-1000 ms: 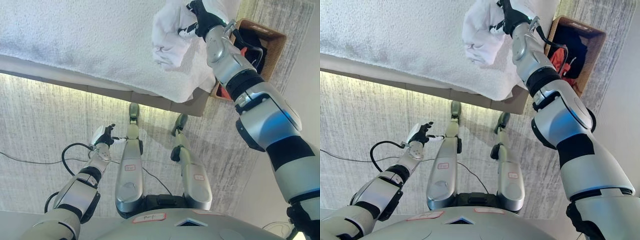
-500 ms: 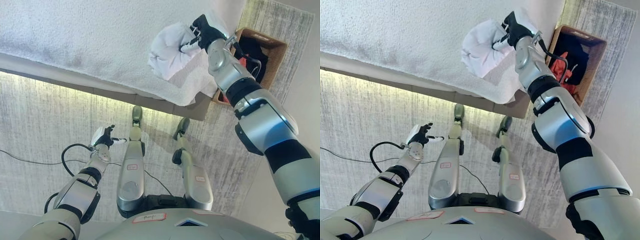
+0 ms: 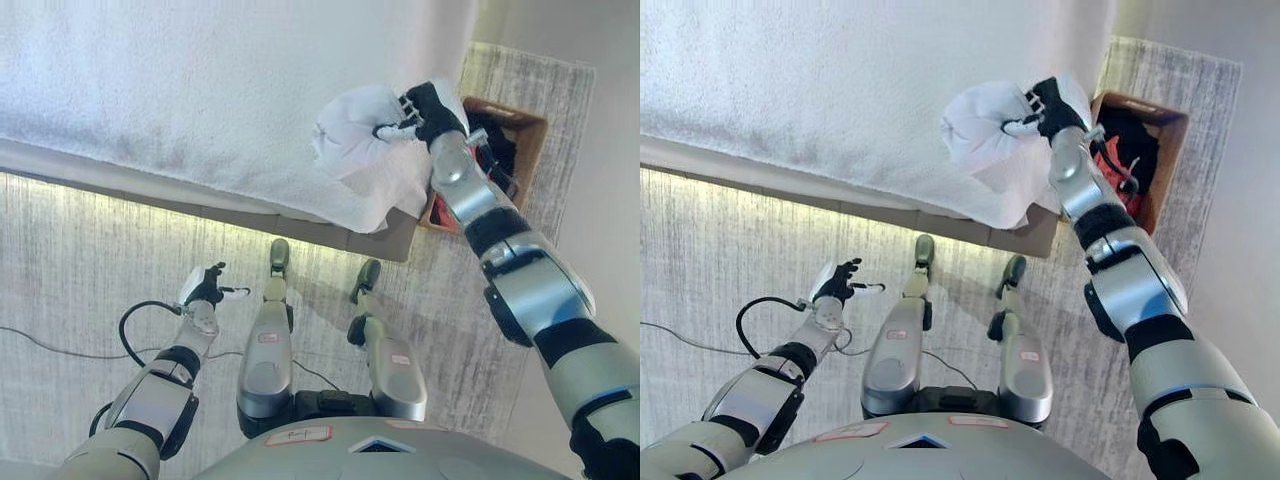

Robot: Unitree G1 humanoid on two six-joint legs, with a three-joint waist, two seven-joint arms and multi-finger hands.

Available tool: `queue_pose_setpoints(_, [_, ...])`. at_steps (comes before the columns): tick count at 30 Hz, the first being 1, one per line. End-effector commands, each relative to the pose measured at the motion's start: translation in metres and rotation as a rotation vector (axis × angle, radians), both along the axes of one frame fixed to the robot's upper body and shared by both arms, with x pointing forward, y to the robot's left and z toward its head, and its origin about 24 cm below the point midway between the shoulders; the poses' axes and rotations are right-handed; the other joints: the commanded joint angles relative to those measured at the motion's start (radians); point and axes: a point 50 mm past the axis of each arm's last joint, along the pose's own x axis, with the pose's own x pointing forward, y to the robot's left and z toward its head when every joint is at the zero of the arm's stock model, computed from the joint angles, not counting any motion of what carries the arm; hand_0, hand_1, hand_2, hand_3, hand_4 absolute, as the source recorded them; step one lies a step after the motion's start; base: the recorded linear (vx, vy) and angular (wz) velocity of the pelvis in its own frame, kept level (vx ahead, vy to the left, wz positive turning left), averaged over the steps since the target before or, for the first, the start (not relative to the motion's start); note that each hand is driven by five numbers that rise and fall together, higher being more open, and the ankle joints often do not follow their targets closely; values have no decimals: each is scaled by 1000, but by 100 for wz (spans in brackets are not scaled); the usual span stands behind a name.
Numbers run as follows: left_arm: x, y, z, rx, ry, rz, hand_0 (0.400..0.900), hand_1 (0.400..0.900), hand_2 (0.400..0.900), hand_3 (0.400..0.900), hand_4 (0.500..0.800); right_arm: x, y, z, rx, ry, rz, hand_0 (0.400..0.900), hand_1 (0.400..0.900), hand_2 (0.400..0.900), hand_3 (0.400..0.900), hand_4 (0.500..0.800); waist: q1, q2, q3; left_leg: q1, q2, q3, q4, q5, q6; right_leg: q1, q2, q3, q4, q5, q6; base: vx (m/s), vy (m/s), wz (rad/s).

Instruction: Put the clothes on the bed into the basket.

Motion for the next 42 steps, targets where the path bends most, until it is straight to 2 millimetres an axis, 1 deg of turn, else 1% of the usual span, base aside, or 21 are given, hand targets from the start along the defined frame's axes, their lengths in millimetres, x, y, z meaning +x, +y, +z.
queue_pose_setpoints(1, [-41, 10, -20, 39, 134, 7, 900, 900, 900, 900, 800, -15, -48, -6, 44, -87, -167, 400, 400, 400, 400, 500, -45, -29, -147, 52, 11, 9, -19, -73, 1, 38, -43, 37, 42, -67, 69, 34, 5, 0])
queue_pose_setpoints(2, [-41, 10, -20, 40, 135, 6, 900, 900, 900, 900, 800, -16, -48, -6, 45, -86, -167, 400, 400, 400, 400, 500, -44, -29, -147, 54, 11, 9, -19, -74, 1, 40, -43, 36, 41, -67, 70, 43, 5, 1])
queue_pose_setpoints(3, [-44, 10, -22, 33, 144, -2, 900, 900, 900, 900, 800, -26, -66, -17, 73, -73, -231, 400, 400, 400, 400, 500, -50, -20, -165, 67, 10, 10, -19, -78, 2, 55, -47, 34, 43, -71, 73, 28, 2, 4])
queue_pose_setpoints(4, [-46, 10, -22, 35, 148, -9, 900, 900, 900, 900, 800, -32, -81, -22, 92, -67, -287, 400, 400, 400, 400, 500, -53, -16, -174, 75, 10, 10, -19, -80, 1, 63, -48, 32, 43, -76, 73, 39, 2, 3])
queue_pose_setpoints(5, [-48, 10, -24, 33, 159, -10, 900, 900, 900, 900, 800, -36, -86, -25, 104, -70, -310, 400, 400, 400, 400, 500, -55, -13, -182, 80, 9, 10, -19, -82, 1, 69, -48, 30, 44, -78, 73, 40, -4, 2])
queue_pose_setpoints(10, [-64, 10, -30, 16, 208, -28, 900, 900, 900, 900, 800, -59, -130, -33, 116, -61, -466, 400, 400, 400, 400, 500, -60, 4, -221, 111, 7, 12, -19, -95, 3, 101, -45, 30, 42, -87, 75, 44, -14, -2])
queue_pose_setpoints(12, [-73, 9, -34, 11, 238, -28, 900, 900, 900, 900, 800, -68, -144, -41, 111, -30, -518, 400, 400, 400, 400, 500, -59, 11, -235, 121, 8, 13, -19, -99, 3, 114, -44, 30, 41, -90, 76, 49, -21, 1])
queue_pose_setpoints(13, [-77, 9, -36, 8, 250, -33, 900, 900, 900, 900, 800, -75, -156, -45, 112, -8, -564, 400, 400, 400, 400, 500, -59, 16, -243, 126, 8, 13, -19, -100, 3, 121, -44, 28, 41, -93, 75, 0, 0, 0])
queue_pose_setpoints(14, [-77, 9, -36, 8, 251, -33, 900, 900, 900, 900, 800, -75, -156, -45, 112, -8, -564, 400, 400, 400, 400, 500, -58, 17, -242, 127, 8, 13, -19, -101, 3, 122, -44, 27, 41, -94, 75, 34, -22, 5])
queue_pose_setpoints(15, [-84, 8, -39, 4, 277, -47, 900, 900, 900, 900, 800, -83, -168, -51, 95, 37, -604, 400, 400, 400, 400, 500, -57, 24, -254, 134, 9, 12, -19, -103, 2, 131, -44, 25, 44, -99, 75, 32, -19, 4])
queue_pose_setpoints(19, [-95, 8, -43, 2, 323, -58, 900, 900, 900, 900, 800, -99, -188, -63, 75, 124, -672, 400, 400, 400, 400, 500, -56, 37, -274, 152, 10, 7, -19, -108, 2, 155, -44, 20, 47, -110, 75, 37, -27, 4])
queue_pose_setpoints(21, [-99, 10, -44, 3, 338, -57, 900, 900, 900, 900, 800, -111, -200, -70, 69, 182, -718, 400, 400, 400, 400, 500, -53, 42, -284, 161, 10, 3, -19, -110, 1, 167, -43, 15, 47, -116, 74, 37, -34, 8])
queue_pose_setpoints(23, [-102, 10, -45, 0, 348, -64, 900, 900, 900, 900, 800, -118, -208, -72, 65, 221, -746, 400, 400, 400, 400, 500, -49, 47, -292, 167, 10, -2, -19, -112, 0, 178, -41, 13, 46, -120, 74, 39, -27, 8])
queue_pose_setpoints(26, [-105, 9, -46, 0, 362, -72, 900, 900, 900, 900, 800, -121, -213, -71, 70, 244, -758, 400, 400, 400, 400, 500, -45, 52, -301, 177, 11, -8, -19, -115, -1, 193, -39, 7, 41, -124, 73, 40, -22, 4])
queue_pose_setpoints(27, [-106, 9, -46, -2, 363, -75, 900, 900, 900, 900, 800, -121, -215, -70, 71, 245, -761, 416, 416, 416, 416, 509, -44, 53, -304, 179, 11, -7, -19, -116, -1, 198, -38, 5, 38, -124, 73, 34, -24, 2])
queue_pose_setpoints(28, [-107, 8, -47, -3, 368, -82, 900, 900, 900, 900, 800, -123, -218, -68, 60, 250, -769, 900, 900, 900, 900, 800, -42, 52, -307, 182, 12, -8, -19, -116, -2, 202, -36, 5, 34, -124, 73, 0, 0, 0])
queue_pose_setpoints(30, [-107, 6, -47, -3, 370, -87, 900, 900, 900, 900, 800, -121, -219, -66, 61, 247, -770, 900, 900, 900, 900, 800, -42, 53, -310, 183, 13, -8, -19, -116, -3, 205, -35, 2, 28, -123, 72, 0, 0, 0])
queue_pose_setpoints(35, [-110, 1, -50, -7, 385, -101, 900, 900, 900, 900, 800, -111, -221, -50, 48, 214, -769, 900, 900, 900, 900, 800, -44, 50, -318, 183, 15, -8, -19, -116, -5, 211, -32, 3, 20, -122, 70, 0, 0, 0])
queue_pose_setpoints(42, [-114, 0, -51, -9, 397, -91, 900, 900, 900, 900, 800, -107, -221, -42, 47, 163, -789, 900, 900, 900, 900, 800, -47, 49, -323, 185, 14, -9, -19, -119, -5, 219, -30, 3, 12, -120, 70, 0, 0, 0])
